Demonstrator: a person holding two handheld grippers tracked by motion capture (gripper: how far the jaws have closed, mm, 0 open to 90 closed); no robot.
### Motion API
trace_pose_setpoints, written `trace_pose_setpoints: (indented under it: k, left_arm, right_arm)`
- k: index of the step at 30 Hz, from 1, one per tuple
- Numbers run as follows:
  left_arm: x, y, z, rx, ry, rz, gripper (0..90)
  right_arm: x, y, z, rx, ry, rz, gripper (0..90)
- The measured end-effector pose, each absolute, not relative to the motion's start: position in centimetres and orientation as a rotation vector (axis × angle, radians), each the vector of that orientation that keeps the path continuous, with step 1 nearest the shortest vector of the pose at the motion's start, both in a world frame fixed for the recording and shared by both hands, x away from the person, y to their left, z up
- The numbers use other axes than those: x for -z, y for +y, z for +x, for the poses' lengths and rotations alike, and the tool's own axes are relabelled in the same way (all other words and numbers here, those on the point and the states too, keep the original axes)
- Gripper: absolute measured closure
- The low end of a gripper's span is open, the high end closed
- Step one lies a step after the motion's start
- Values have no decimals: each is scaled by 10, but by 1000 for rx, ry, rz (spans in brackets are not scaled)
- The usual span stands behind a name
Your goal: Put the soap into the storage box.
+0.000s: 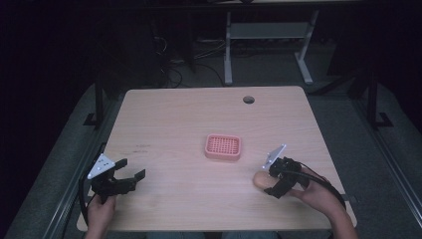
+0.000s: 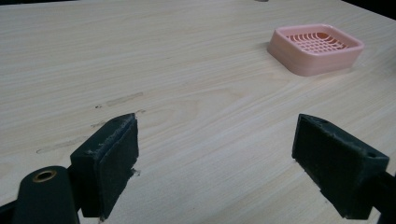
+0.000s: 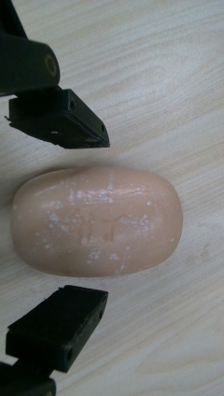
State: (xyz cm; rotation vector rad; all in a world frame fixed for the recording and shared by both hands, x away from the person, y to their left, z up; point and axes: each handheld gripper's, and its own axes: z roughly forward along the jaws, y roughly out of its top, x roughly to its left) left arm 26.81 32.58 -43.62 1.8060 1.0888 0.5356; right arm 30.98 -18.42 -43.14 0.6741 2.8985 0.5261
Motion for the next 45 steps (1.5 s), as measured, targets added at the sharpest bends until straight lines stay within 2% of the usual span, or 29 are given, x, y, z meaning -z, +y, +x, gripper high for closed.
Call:
trace_pose_setpoints:
  k: [30, 45]
  left_arm:
    - [436, 325, 269, -536, 1083, 1806, 142]
    - [435, 326, 268, -537, 1082, 1806, 143]
  right_arm:
    - [442, -169, 321, -373, 2956, 634, 305]
    - [443, -168, 323, -360, 2972, 617, 317]
